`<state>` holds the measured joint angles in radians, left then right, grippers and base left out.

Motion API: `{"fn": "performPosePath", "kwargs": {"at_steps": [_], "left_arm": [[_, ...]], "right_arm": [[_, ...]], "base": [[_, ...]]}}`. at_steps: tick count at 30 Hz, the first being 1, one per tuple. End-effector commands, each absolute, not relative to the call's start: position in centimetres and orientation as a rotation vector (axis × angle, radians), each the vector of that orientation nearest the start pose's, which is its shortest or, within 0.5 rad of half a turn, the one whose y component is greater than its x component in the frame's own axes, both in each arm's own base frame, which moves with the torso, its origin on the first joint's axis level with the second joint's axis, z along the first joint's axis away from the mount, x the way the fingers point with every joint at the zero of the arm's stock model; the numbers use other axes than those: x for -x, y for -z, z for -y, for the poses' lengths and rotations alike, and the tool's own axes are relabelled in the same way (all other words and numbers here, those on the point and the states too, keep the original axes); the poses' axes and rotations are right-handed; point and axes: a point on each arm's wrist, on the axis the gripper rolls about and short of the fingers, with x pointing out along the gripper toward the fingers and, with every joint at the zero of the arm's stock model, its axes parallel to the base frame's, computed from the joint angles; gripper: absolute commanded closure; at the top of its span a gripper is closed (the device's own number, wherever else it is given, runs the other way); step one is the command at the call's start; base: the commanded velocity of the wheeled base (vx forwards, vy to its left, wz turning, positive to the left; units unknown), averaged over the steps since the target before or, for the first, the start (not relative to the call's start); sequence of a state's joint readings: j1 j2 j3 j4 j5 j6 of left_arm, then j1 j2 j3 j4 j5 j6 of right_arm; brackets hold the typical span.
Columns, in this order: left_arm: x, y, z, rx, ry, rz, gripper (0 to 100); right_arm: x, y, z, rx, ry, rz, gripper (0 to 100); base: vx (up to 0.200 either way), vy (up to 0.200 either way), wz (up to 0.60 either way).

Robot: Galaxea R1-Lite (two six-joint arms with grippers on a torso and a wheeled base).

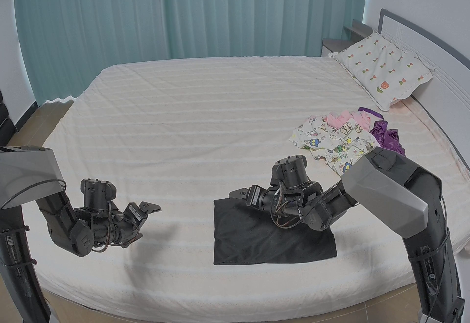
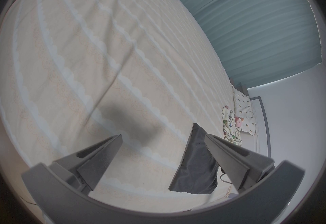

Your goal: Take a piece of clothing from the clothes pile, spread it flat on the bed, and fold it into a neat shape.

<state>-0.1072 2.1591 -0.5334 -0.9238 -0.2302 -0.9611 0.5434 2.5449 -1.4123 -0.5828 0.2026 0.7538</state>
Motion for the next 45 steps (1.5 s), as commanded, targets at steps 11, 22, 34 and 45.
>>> {"fn": "performPosePath", "kwargs": {"at_steps": [11,22,34,45], "left_arm": [[-30.8,-0.4,3.8,0.954,-0.042,-0.807,0],[-30.8,-0.4,3.8,0.952,-0.042,-0.808,0],[-30.8,-0.4,3.8,0.952,-0.042,-0.807,0],[-30.8,-0.4,3.8,0.952,-0.04,-0.808,0]], "right_arm": [[-42.6,-1.1,-21.6,-0.641,-0.37,-0.696,0],[-36.8,-1.6,-14.0,-0.496,-0.289,-0.748,0],[-31.2,1.2,-7.6,-0.449,-0.237,-0.823,0],[-29.4,3.5,-6.2,-0.387,-0.272,-0.889,0]], "base": [[0.0,0.0,0.0],[0.0,0.0,0.0],[0.0,0.0,0.0],[0.0,0.0,0.0]]}}
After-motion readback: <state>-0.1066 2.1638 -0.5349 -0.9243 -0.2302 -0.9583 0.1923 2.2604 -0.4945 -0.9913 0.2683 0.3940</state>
